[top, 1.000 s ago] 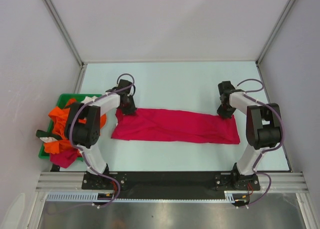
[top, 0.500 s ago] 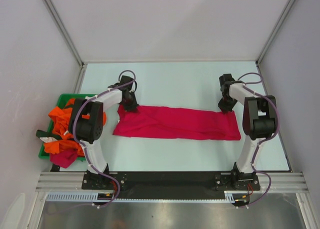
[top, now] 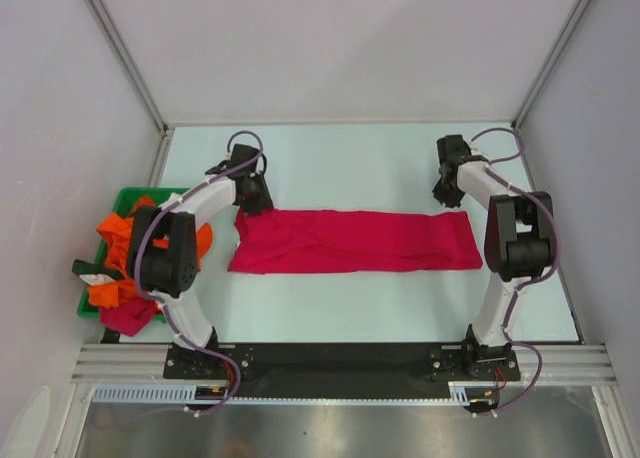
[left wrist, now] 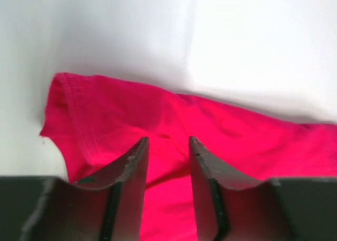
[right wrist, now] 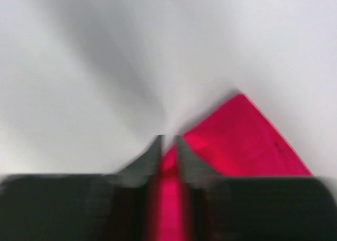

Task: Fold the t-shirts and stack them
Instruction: Fold the other side of the tshirt into a rectangle

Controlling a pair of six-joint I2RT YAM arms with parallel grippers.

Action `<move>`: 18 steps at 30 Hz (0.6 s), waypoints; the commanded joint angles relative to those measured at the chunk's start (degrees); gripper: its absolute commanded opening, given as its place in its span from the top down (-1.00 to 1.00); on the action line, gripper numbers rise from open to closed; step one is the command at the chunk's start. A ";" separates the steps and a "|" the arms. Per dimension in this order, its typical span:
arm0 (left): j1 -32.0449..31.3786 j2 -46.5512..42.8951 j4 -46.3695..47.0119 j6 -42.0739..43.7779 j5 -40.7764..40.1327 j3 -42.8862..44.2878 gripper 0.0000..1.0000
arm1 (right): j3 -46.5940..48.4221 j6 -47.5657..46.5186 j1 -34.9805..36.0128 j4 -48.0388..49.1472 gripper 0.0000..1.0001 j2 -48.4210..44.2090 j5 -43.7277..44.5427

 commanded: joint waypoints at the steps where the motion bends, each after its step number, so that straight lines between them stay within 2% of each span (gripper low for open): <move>1: 0.10 -8.90 2.69 0.22 -1.03 0.65 0.09 | 4.81 -3.19 3.48 4.39 0.29 -9.80 -0.77; 2: -0.25 -10.47 2.26 0.23 -0.85 0.65 0.00 | 5.61 -3.55 5.32 3.60 0.18 -10.69 -0.42; 4: -0.78 -11.71 2.25 0.31 -0.24 -0.57 -0.03 | 5.79 -4.43 7.43 2.71 0.15 -12.62 -0.33; 11: -3.59 -11.81 5.85 -1.18 3.27 -7.78 0.06 | -3.78 -3.73 16.67 3.68 0.17 -22.63 1.51; 18: -3.86 -5.66 7.88 -2.59 6.97 -6.03 0.07 | -11.43 -2.94 20.36 3.24 0.21 -27.21 2.66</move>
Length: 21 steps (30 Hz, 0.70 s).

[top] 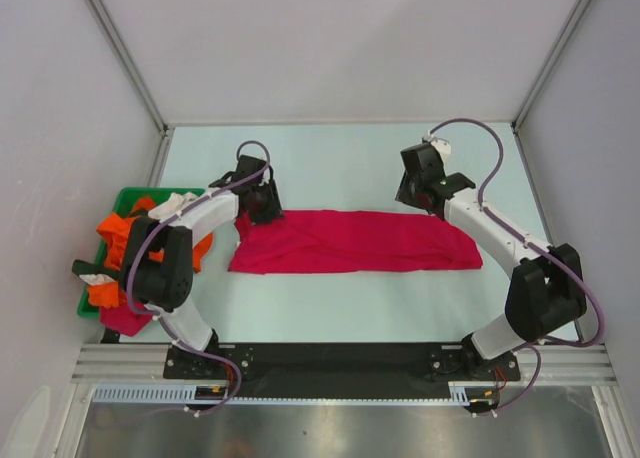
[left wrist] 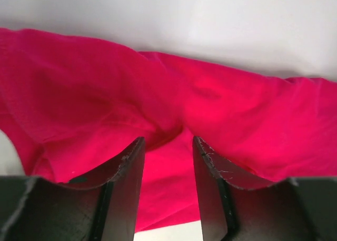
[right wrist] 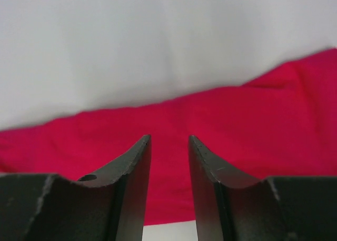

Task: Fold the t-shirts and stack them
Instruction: Fold the other side of the tshirt into a rectangle

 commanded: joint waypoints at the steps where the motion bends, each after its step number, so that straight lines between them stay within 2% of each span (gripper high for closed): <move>1: -0.21 2.17 3.33 -2.15 3.12 1.88 0.07 | -3.43 0.34 1.76 -0.81 0.22 -3.65 2.48; 9: -2.32 4.81 2.81 -1.80 2.69 3.56 0.15 | -6.51 0.25 1.94 -1.16 0.23 -5.15 2.66; 18: -2.67 3.93 1.75 -0.66 0.58 1.71 0.36 | -7.04 -0.27 1.94 -0.54 0.25 -4.27 2.92; 21: -2.67 4.02 1.58 -0.74 0.58 1.45 0.53 | -6.87 -0.28 1.77 -0.37 0.25 -3.57 2.84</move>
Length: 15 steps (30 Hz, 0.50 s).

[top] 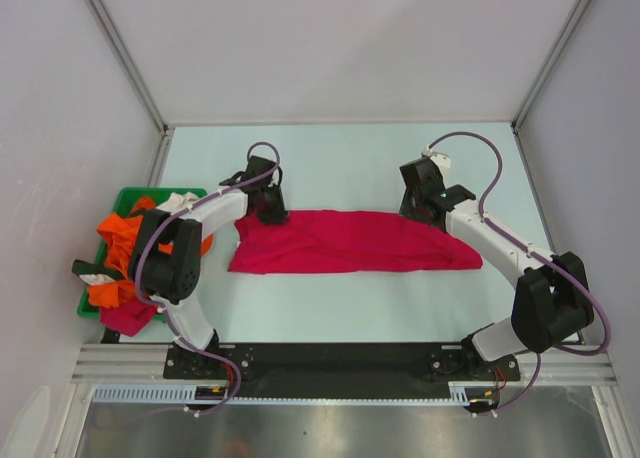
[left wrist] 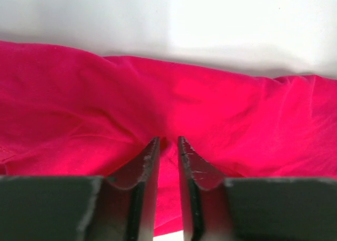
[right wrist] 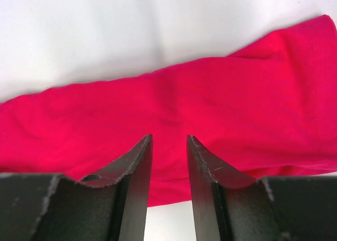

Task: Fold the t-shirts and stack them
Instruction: Fold the other side of the tshirt into a rectangle

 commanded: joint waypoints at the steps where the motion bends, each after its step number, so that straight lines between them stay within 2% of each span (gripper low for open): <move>1: -0.25 -0.77 0.15 -0.02 -0.91 -0.39 0.64 | 0.28 -0.25 -0.05 1.38 0.25 -0.05 1.31; 6: -0.42 -2.70 0.24 -0.02 -1.52 -2.06 1.00 | 0.02 -0.08 -0.13 1.73 0.26 0.21 1.04; 15: -2.18 -13.42 -1.68 -0.46 -4.25 -6.45 1.00 | -1.74 0.62 0.04 3.14 0.28 -0.31 -0.27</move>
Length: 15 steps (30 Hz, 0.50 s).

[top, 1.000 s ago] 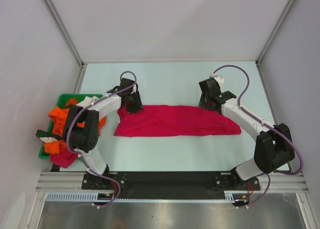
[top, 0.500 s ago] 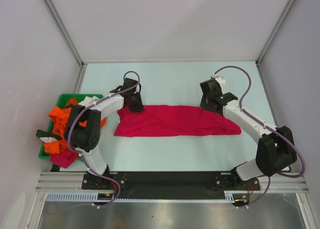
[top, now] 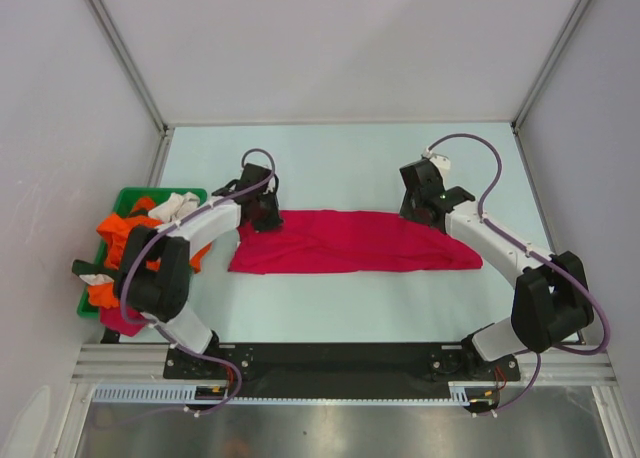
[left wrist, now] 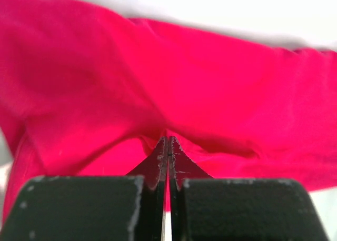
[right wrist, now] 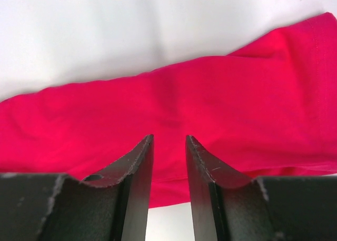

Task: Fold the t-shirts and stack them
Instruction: Fold the other side of the tshirt into a rectangle

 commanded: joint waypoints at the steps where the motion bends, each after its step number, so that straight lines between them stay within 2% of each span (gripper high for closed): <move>1: -1.76 -8.79 -0.84 -0.59 -2.28 -2.08 1.00 | -1.26 0.71 0.32 2.51 0.28 -0.29 -0.45; 15: -8.79 -18.81 -2.95 -6.48 -2.37 -12.01 1.00 | -3.55 0.10 1.12 3.56 0.30 -0.03 -0.72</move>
